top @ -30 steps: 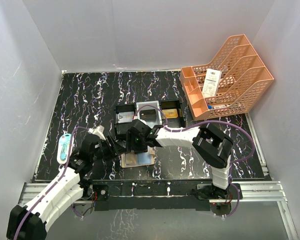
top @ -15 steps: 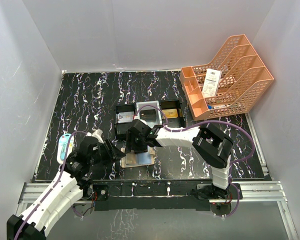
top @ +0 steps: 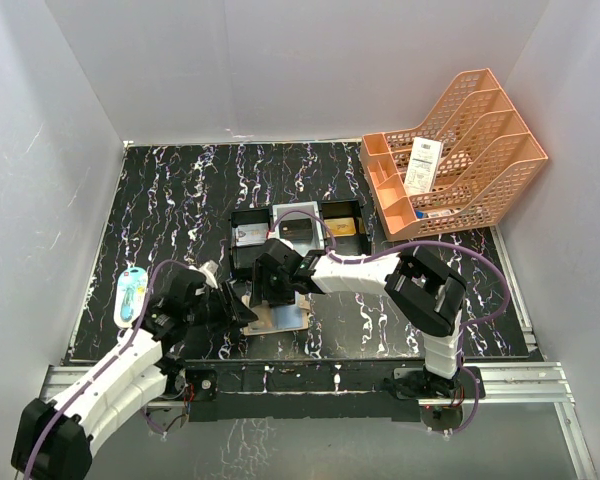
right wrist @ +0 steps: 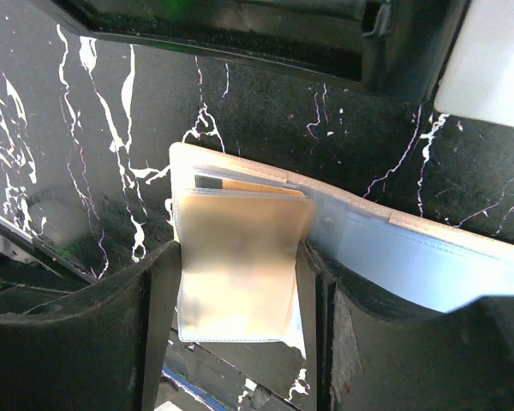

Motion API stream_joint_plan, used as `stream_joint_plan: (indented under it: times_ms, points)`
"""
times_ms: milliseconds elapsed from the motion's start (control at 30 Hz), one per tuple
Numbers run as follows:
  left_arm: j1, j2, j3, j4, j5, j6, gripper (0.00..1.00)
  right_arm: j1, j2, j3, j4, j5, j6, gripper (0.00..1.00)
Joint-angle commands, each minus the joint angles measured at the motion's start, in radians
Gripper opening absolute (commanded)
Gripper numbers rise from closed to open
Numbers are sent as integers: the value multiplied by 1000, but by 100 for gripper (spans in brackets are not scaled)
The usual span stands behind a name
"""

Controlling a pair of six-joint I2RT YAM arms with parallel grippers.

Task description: Take the credit cards out of the card holder

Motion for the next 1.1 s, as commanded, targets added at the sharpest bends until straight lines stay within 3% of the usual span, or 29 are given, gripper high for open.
stream_joint_plan:
  times_ms: [0, 500, 700, 933, 1067]
  points:
    - [-5, 59, 4, 96, 61, 65, 41, 10, 12, -20, 14, -13, 16, 52]
    - [-7, 143, -63, 277, 75, 48, 39, 10, 17, -24, 23, -31, 16, 52]
    - [-7, 243, -86, 467, 216, 32, 38, 2, 4, -23, 70, -90, 21, 53]
    - [-19, 269, -18, 422, 172, 86, 35, -8, -56, 45, 43, -106, -2, 69]
    - [-21, 313, -7, 465, 194, 81, 35, -21, -121, 44, 12, -59, 5, 89]
